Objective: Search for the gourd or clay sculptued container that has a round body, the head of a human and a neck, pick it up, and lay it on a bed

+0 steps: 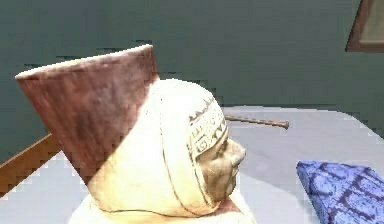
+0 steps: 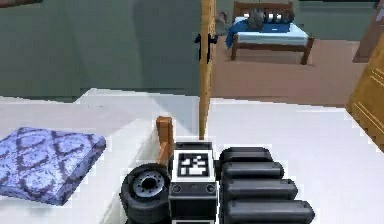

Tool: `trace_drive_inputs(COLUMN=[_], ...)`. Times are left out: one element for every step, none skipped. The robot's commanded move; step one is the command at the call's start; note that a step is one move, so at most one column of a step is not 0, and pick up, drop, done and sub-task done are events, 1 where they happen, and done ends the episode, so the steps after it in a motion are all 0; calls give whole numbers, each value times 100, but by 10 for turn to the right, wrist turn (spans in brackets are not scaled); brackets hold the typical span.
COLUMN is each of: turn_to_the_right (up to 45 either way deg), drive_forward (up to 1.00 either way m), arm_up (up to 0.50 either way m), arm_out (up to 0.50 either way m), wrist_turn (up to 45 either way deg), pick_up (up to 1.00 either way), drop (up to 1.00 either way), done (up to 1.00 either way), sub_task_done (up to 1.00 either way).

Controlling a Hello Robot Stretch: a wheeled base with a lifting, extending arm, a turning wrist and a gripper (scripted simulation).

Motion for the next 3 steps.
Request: trace_drive_inputs(turn_to_the_right=[-450, -450, -450], drive_forward=[0, 0, 0], arm_up=[0, 0, 0], arm_out=[0, 0, 0], wrist_turn=[0, 0, 0], pick_up=[0, 0, 0], drop=[0, 0, 0], done=[0, 0, 0], sub_task_done=[0, 0, 0])
